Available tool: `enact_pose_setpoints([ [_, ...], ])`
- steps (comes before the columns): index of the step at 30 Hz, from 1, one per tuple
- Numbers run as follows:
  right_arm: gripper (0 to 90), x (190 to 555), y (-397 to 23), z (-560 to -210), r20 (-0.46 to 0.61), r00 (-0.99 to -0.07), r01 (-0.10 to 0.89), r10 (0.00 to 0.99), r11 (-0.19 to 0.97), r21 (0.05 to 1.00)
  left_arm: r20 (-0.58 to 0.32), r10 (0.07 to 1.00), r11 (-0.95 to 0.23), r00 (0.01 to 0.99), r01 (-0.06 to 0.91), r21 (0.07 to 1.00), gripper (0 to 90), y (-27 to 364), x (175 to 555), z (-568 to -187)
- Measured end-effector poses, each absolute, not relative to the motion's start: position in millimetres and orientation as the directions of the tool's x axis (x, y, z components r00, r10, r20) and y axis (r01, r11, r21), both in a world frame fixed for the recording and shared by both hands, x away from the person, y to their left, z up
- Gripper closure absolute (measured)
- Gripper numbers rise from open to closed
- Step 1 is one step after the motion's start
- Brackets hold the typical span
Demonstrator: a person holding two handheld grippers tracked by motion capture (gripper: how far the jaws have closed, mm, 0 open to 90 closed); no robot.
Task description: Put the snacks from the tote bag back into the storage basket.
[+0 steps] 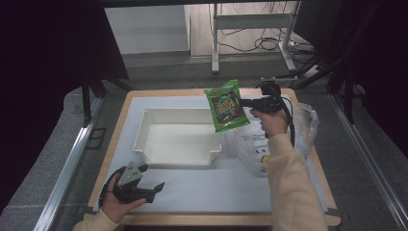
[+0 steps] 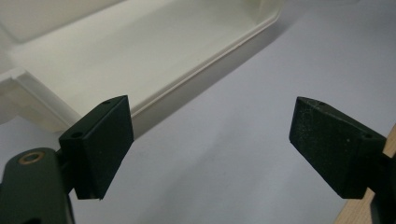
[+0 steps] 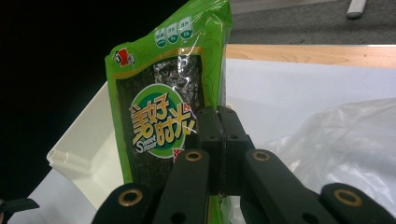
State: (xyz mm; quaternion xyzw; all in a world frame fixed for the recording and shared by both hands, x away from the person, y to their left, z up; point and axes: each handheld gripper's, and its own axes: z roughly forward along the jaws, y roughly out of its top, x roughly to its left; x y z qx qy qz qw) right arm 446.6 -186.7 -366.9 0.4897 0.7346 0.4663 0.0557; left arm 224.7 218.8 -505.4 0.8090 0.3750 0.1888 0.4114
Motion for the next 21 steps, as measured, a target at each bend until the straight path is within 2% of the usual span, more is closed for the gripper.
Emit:
enact_pose_setpoints([
  [21,90.0,455,-145,-381,0.391,-0.531,0.673,0.752,0.094,0.734,0.009,0.759,-0.392,0.651,0.445,0.805,14.0,219,225,-506],
])
